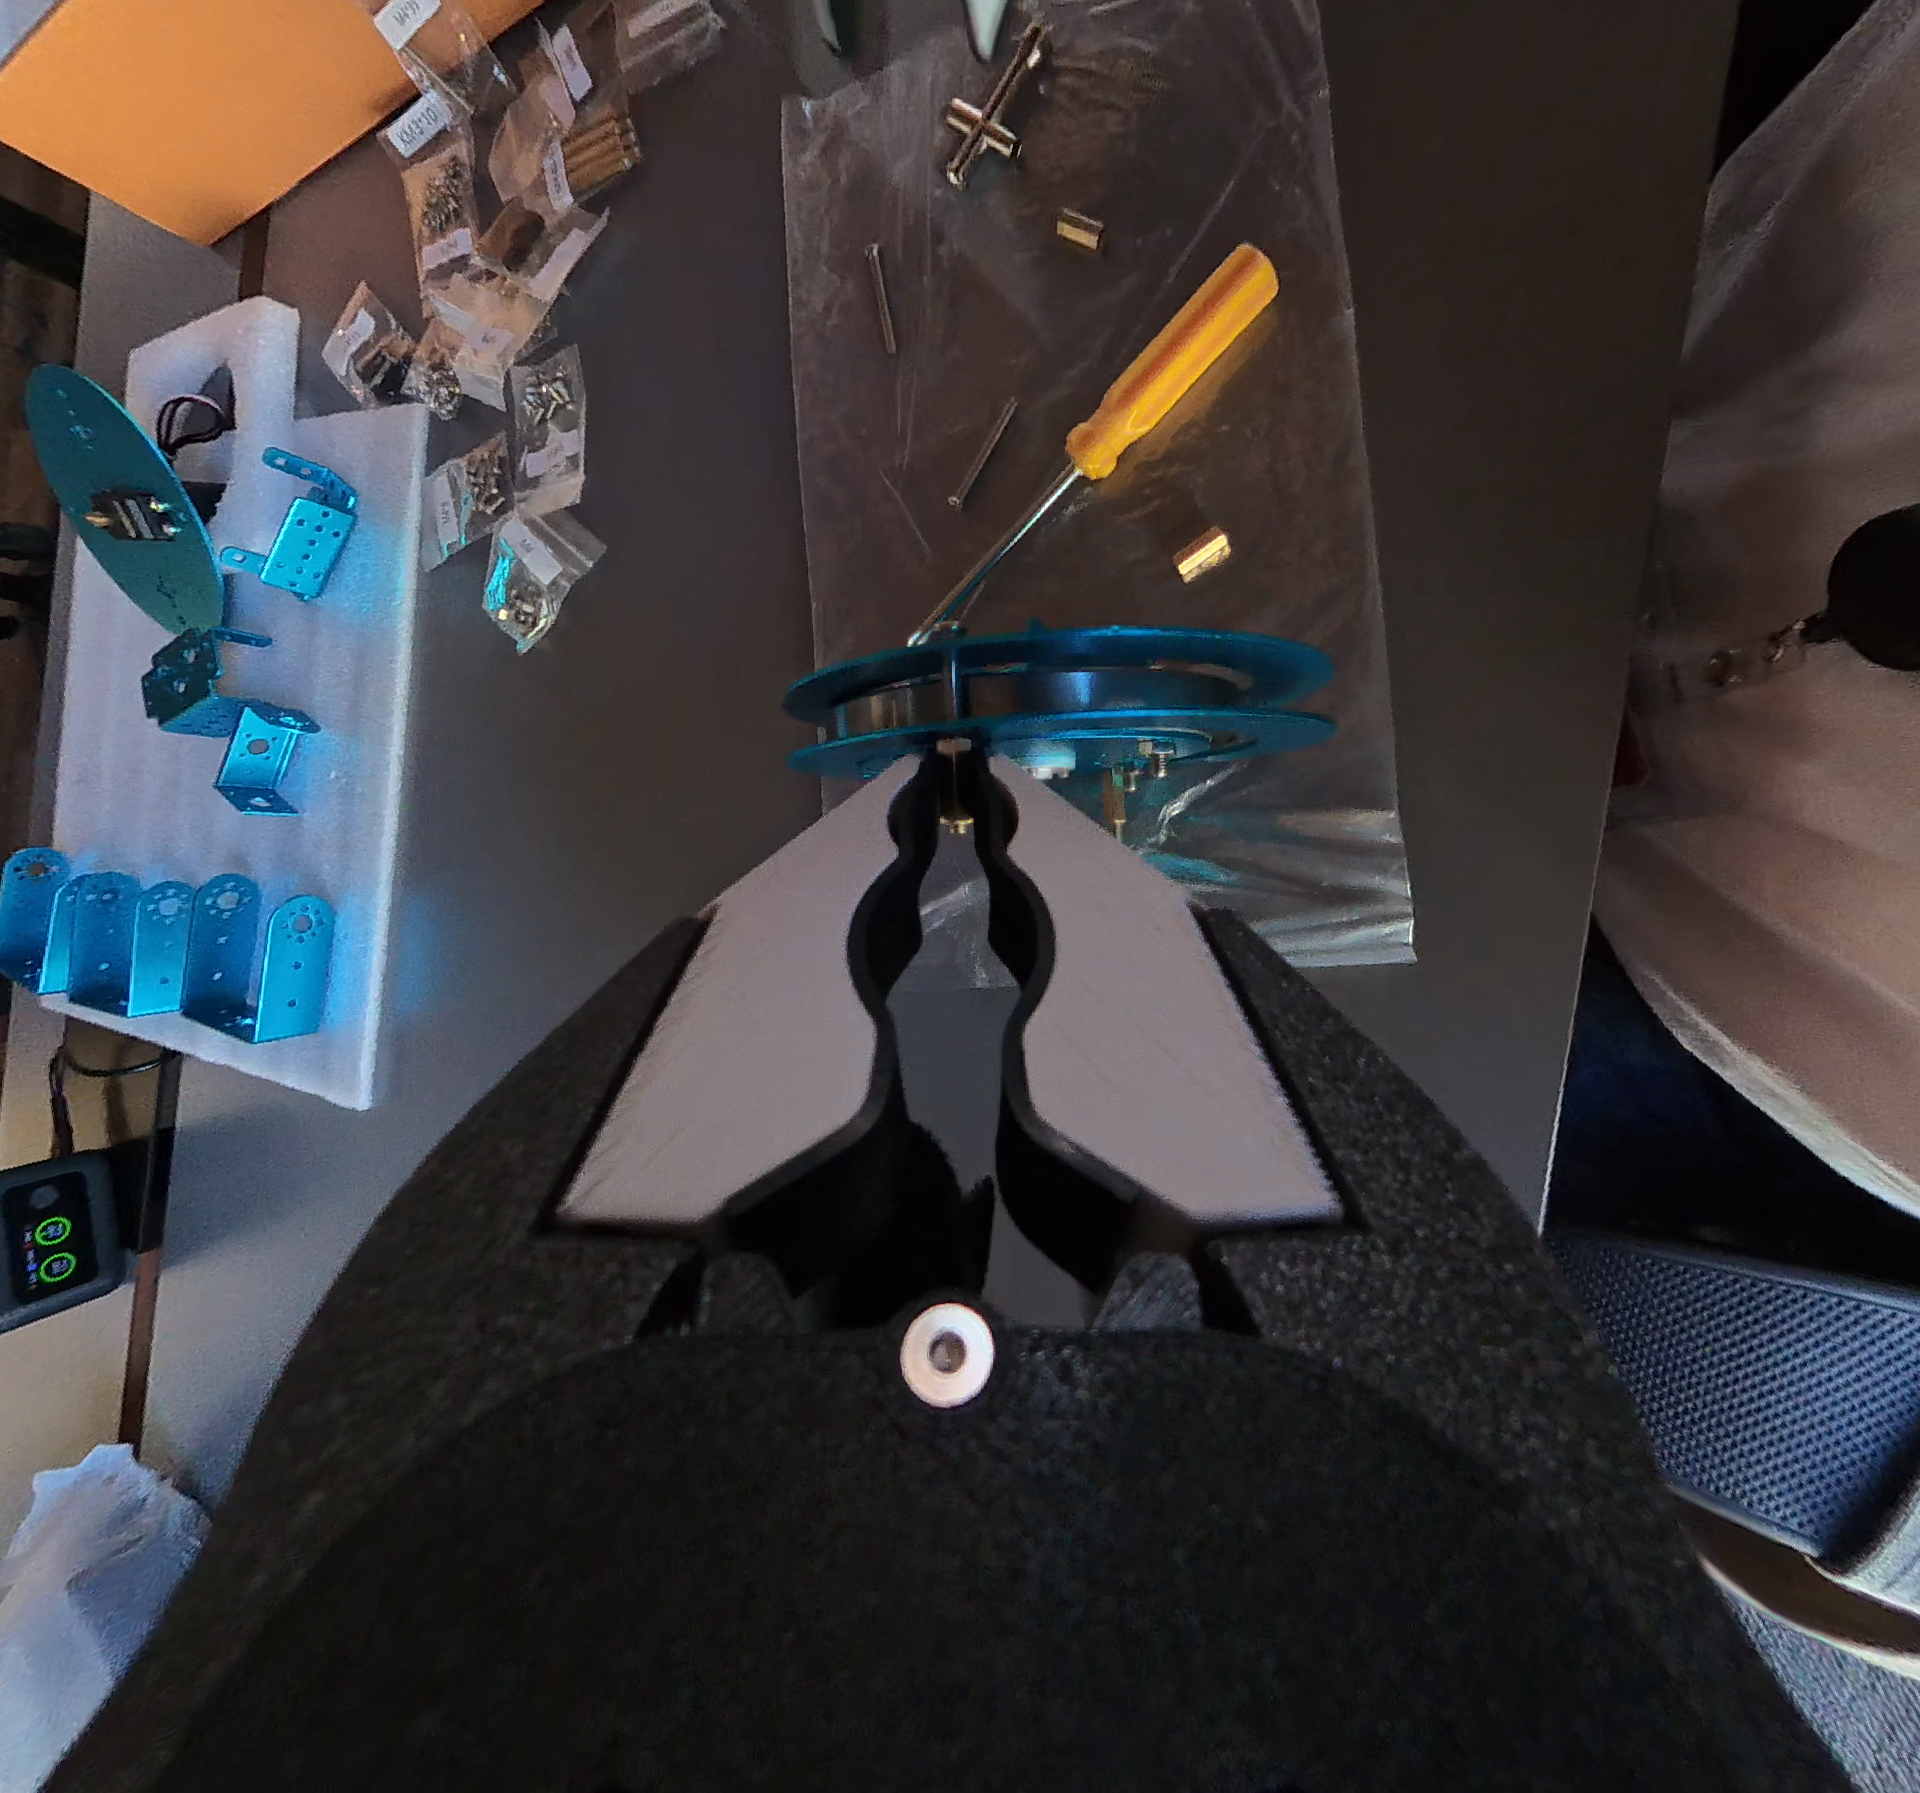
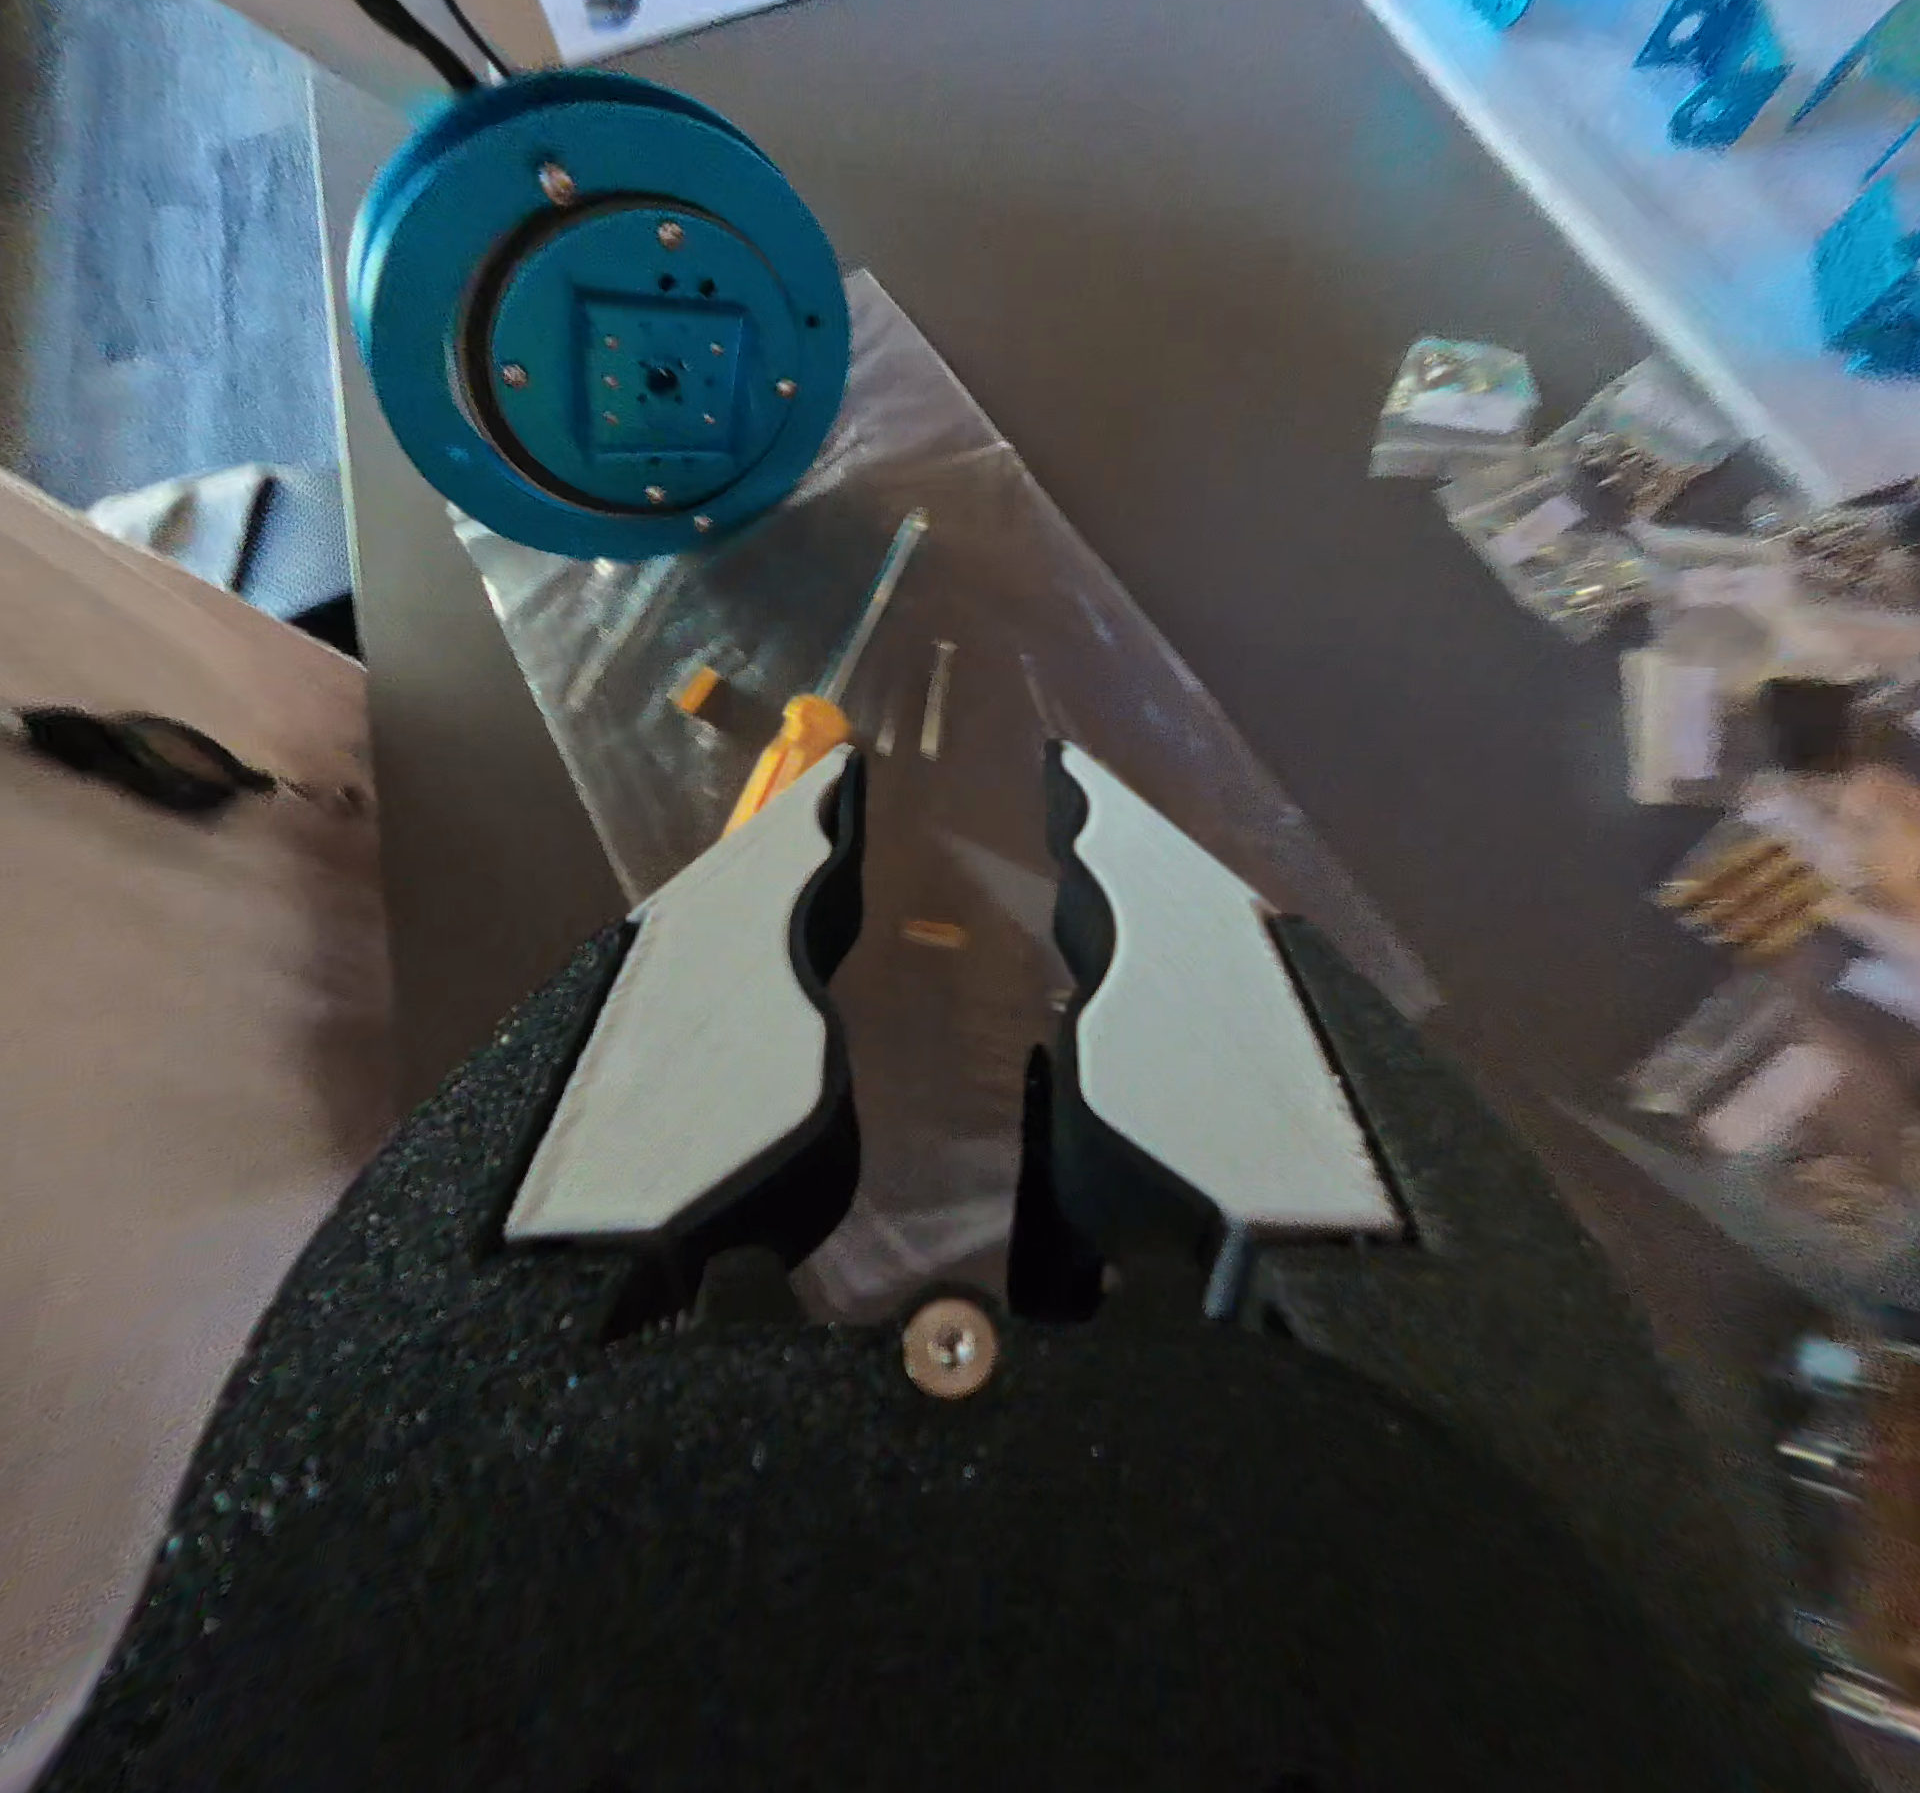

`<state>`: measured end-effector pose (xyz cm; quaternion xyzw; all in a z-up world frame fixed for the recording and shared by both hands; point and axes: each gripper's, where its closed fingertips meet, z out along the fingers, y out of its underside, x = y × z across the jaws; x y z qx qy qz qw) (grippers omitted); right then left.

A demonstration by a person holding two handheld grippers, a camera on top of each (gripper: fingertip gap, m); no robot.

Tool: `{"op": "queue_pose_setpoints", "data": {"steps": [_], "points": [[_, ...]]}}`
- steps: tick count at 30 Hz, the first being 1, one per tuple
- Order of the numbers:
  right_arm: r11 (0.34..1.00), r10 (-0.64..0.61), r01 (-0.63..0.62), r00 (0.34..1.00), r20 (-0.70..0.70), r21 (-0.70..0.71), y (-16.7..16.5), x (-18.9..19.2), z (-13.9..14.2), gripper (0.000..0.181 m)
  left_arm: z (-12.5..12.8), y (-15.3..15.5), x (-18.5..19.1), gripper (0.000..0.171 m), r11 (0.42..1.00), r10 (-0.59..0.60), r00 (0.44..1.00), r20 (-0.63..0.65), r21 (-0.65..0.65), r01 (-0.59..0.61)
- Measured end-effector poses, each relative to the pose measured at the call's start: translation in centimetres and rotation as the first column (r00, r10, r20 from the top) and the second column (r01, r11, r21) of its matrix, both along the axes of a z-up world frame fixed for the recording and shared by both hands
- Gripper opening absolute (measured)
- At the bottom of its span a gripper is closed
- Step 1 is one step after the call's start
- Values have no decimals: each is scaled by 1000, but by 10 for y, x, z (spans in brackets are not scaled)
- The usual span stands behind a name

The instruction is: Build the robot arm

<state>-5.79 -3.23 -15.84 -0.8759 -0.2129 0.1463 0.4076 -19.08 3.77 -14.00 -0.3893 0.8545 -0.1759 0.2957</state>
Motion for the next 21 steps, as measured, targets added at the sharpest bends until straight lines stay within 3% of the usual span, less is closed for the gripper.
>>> {"op": "queue_pose_setpoints", "data": {"steps": [2, 4, 6, 10, 13, 16, 18, 19, 21], "points": [[999, -37, 35, 997, -68, -36, -2, -32, -16, 28, 0, 2, 1, 4, 1000, 16, 1000, 6, 9, -16], [989, -92, 95, 995, 33, -117, -3, -44, -48, 32, 0, 4, 1, 4, 1000, 26, 999, 20, 15, -27], [979, -150, 161, 984, 95, -126, -2, -48, -63, 31, 0, 5, -1, 4, 999, 38, 999, 20, 1, -38], [974, -179, 196, 972, 151, -112, 3, -57, -78, 34, 0, 3, -5, 4, 999, 28, 999, 18, -25, -28], [982, -148, 165, 973, 176, -87, 5, -66, -77, 19, 0, 1, -7, 4, 998, 20, 1000, 14, -55, -19], [990, -104, 124, 961, 257, -63, 3, -64, -74, 16, 0, 0, -6, 4, 997, 17, 1000, 11, -76, -16], [999, -12, -6, 909, 417, 42, 2, -60, -58, 15, 0, 0, -6, 5, 996, 18, 1000, 6, -93, -17], [988, 40, -113, 846, 532, 106, 0, -60, -46, 15, 0, -1, -6, 4, 994, 16, 1000, 1, -105, -16], [961, 15, -205, 711, 703, 186, -1, -48, -21, 16, 0, -3, -5, 4, 992, 6, 1000, -9, -129, -7]]}}
